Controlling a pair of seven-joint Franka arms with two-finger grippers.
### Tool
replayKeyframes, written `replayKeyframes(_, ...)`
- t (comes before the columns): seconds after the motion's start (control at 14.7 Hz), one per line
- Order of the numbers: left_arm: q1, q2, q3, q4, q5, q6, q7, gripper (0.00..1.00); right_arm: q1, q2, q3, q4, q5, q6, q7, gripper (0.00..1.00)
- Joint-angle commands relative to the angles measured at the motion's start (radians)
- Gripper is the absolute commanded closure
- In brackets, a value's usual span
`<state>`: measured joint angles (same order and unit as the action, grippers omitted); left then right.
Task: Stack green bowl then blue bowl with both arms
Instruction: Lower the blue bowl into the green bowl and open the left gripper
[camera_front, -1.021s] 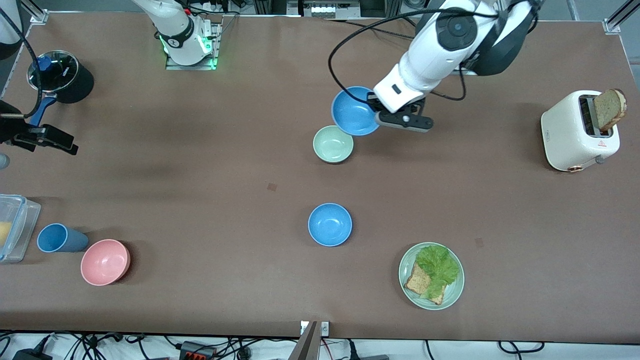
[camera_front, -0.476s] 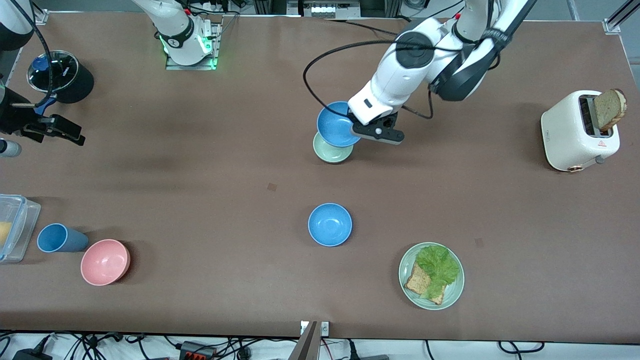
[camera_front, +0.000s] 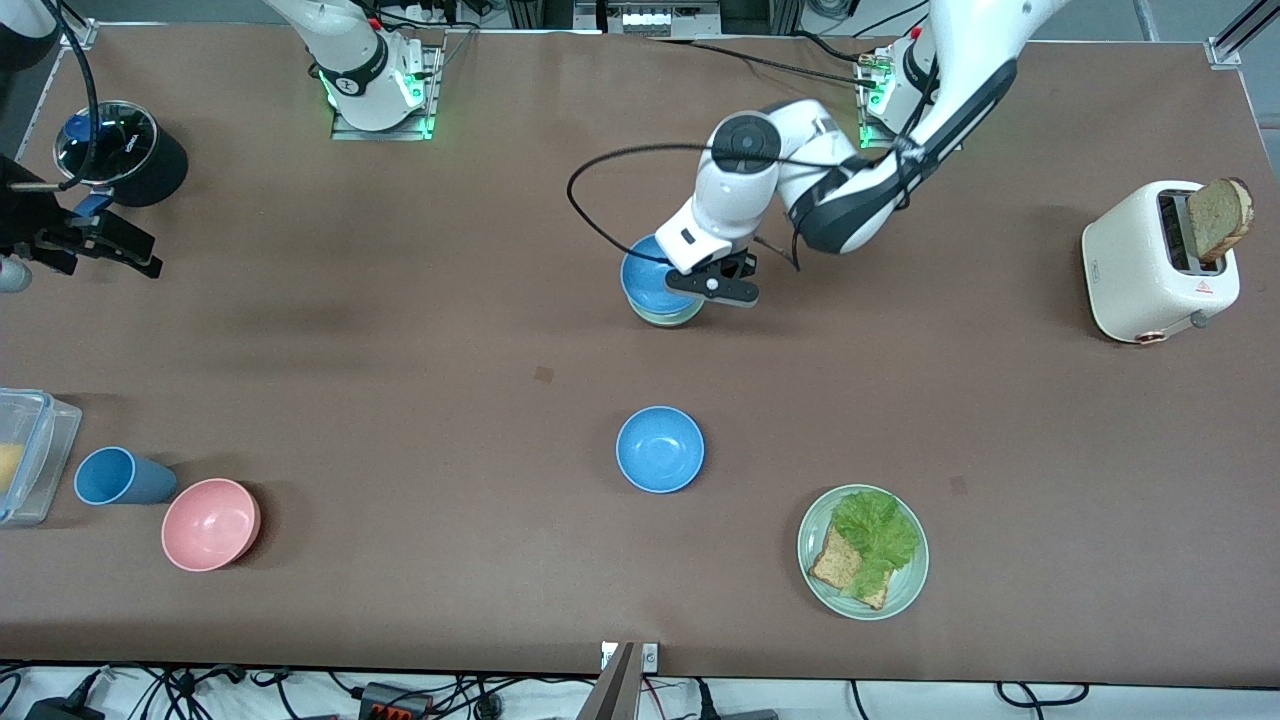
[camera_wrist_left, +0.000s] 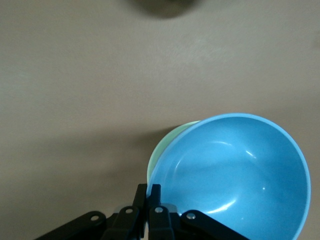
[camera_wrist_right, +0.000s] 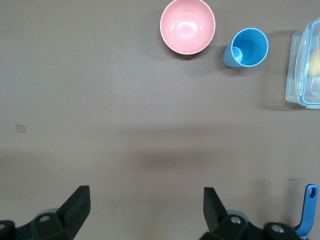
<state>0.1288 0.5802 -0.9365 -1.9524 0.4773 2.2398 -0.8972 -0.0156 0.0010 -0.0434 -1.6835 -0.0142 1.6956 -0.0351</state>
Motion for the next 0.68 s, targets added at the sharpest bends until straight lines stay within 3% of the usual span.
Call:
replayKeyframes(0.0, 0.005, 0.030, -0.001, 0.029, 0.037, -0.019, -0.005, 0.99, -0.010, -0.021, 0.008, -0.022, -0.004, -0.005, -0.013, 0.00)
replayKeyframes(0.48, -0.008, 0.047, 0.010, 0.024, 0.038, -0.014, -0.006, 0.97, -0.009, -0.018, 0.010, -0.022, -0.010, -0.007, -0.017, 0.00)
replayKeyframes(0.54, -0.008, 0.047, 0.014, 0.026, 0.038, -0.012, -0.006, 0.96, -0.007, -0.018, 0.010, -0.022, -0.010, -0.007, -0.019, 0.00)
replayKeyframes(0.61, -0.008, 0.047, 0.015, 0.026, 0.038, -0.015, -0.006, 0.87, -0.009, -0.018, 0.010, -0.022, -0.010, -0.007, -0.017, 0.00)
